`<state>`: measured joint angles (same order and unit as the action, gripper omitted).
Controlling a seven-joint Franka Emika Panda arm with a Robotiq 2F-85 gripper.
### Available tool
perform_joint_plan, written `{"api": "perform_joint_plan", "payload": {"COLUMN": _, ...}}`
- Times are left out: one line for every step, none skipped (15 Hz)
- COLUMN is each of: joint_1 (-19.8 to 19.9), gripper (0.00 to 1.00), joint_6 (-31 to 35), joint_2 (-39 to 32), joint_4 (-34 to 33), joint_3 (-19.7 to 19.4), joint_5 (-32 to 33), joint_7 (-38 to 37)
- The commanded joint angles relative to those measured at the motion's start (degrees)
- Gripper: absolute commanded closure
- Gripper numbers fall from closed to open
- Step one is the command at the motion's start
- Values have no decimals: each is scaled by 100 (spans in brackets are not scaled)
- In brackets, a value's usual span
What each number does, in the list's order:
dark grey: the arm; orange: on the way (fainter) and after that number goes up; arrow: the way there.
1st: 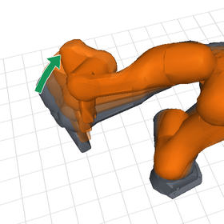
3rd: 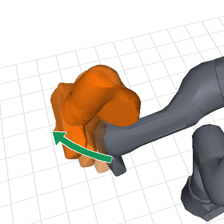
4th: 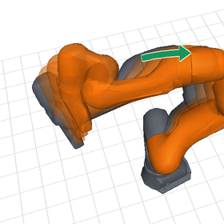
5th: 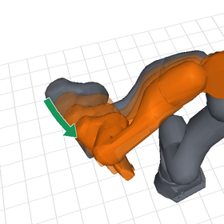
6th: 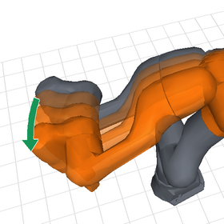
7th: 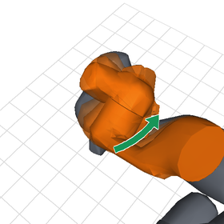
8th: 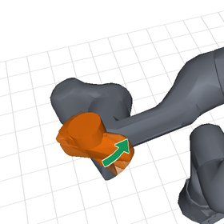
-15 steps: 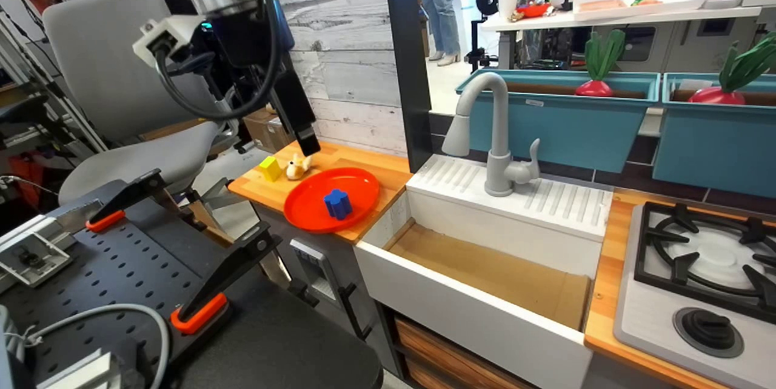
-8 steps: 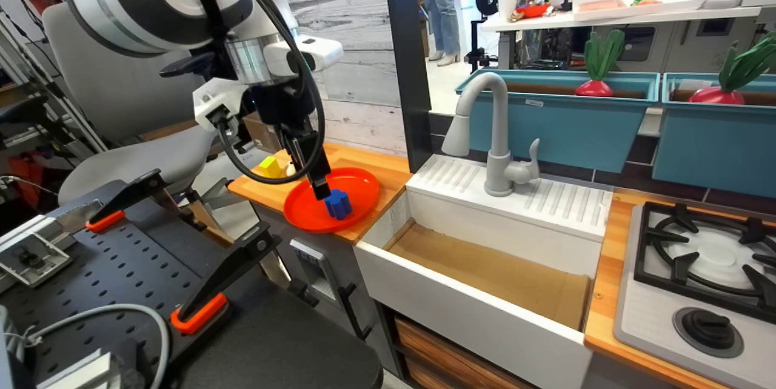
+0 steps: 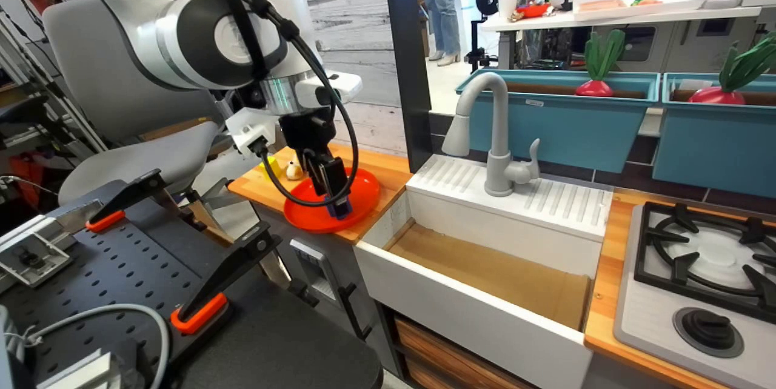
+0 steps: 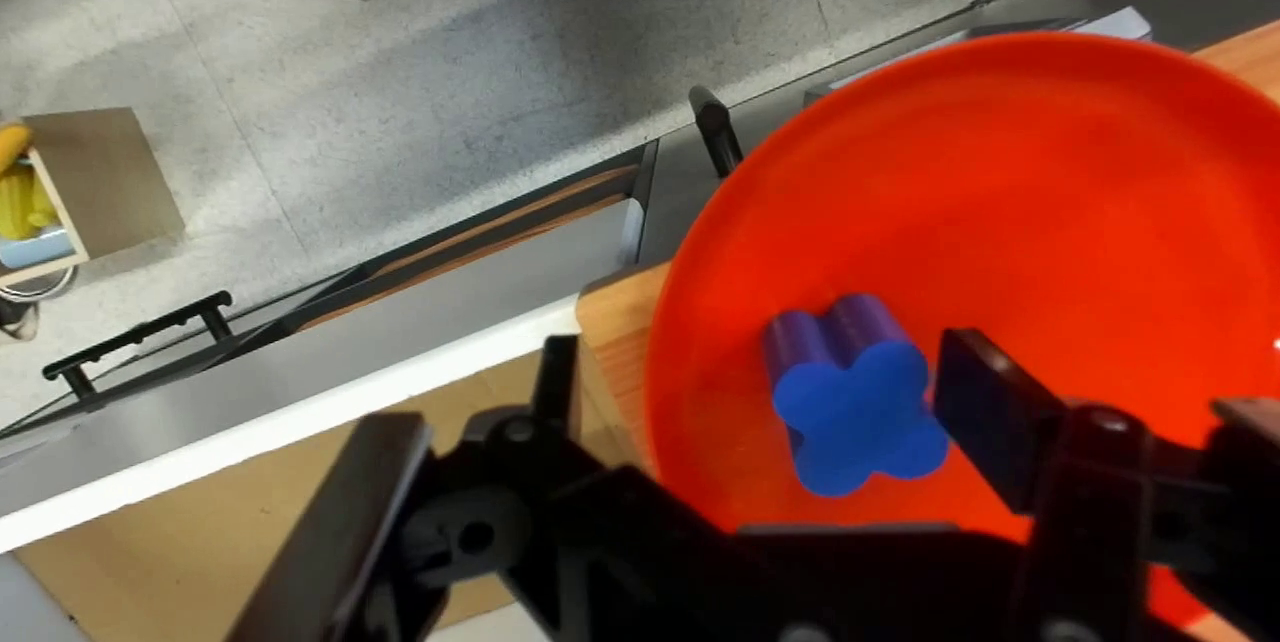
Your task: Remove the blue block from the orange plate
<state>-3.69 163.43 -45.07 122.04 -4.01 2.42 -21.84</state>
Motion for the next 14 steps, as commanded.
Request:
{"api": "perform_joint_plan", "payload": {"joint_1": -174, "gripper": 42, "joint_6": -22, "joint_2": -301, "joint_4": -347, "joint_3": -165, "joint_5": -209, "joint_7": 205}}
{"api": "perform_joint_plan", "payload": {"joint_1": -186, "gripper": 51, "joint_6": -26, "joint_2": -332, "joint_4": -391, "joint_3": -185, "joint_5": -204, "joint_7": 216}}
{"api": "perform_joint_plan", "payload": {"joint_1": -180, "gripper": 58, "joint_6": -46, "joint_2": -358, "joint_4": -433, "joint_3": -190, "joint_5": -199, "joint_7": 241}}
{"api": "perform_joint_plan", "payload": {"joint_1": -188, "gripper": 66, "joint_6": -50, "joint_2": -376, "joint_4": -461, "joint_3": -204, "joint_5": -198, "joint_7": 247}}
{"api": "perform_joint_plan", "payload": {"joint_1": -208, "gripper": 73, "joint_6": -55, "joint_2": -398, "joint_4": -486, "joint_3": -230, "joint_5": -189, "joint_7": 249}}
{"api": "perform_joint_plan", "payload": {"joint_1": -240, "gripper": 82, "joint_6": -62, "joint_2": -425, "joint_4": -516, "joint_3": -268, "joint_5": -174, "joint_7": 242}}
{"api": "perform_joint_plan", "payload": {"joint_1": -250, "gripper": 88, "joint_6": -82, "joint_2": -429, "joint_4": -533, "joint_3": -293, "joint_5": -168, "joint_7": 248}}
{"api": "perform_joint_plan", "payload": {"joint_1": -257, "gripper": 95, "joint_6": -98, "joint_2": -438, "joint_4": -546, "joint_3": -321, "joint_5": -165, "joint_7": 258}}
{"api": "perform_joint_plan", "payload": {"joint_1": -264, "gripper": 100, "joint_6": -107, "joint_2": -450, "joint_4": -559, "joint_3": -346, "joint_5": -164, "joint_7": 267}}
{"api": "perform_joint_plan", "payload": {"joint_1": -273, "gripper": 100, "joint_6": -104, "joint_2": -456, "joint_4": -563, "joint_3": -369, "joint_5": -168, "joint_7": 264}}
{"api": "perform_joint_plan", "payload": {"joint_1": -271, "gripper": 68, "joint_6": -117, "joint_2": -457, "joint_4": -570, "joint_3": -380, "joint_5": -170, "joint_7": 270}}
{"api": "perform_joint_plan", "payload": {"joint_1": -262, "gripper": 71, "joint_6": -109, "joint_2": -447, "joint_4": -562, "joint_3": -381, "joint_5": -173, "joint_7": 280}}
{"api": "perform_joint_plan", "payload": {"joint_1": -255, "gripper": 68, "joint_6": -99, "joint_2": -433, "joint_4": -548, "joint_3": -375, "joint_5": -174, "joint_7": 290}}
{"api": "perform_joint_plan", "payload": {"joint_1": -246, "gripper": 63, "joint_6": -83, "joint_2": -408, "joint_4": -519, "joint_3": -362, "joint_5": -175, "joint_7": 309}}
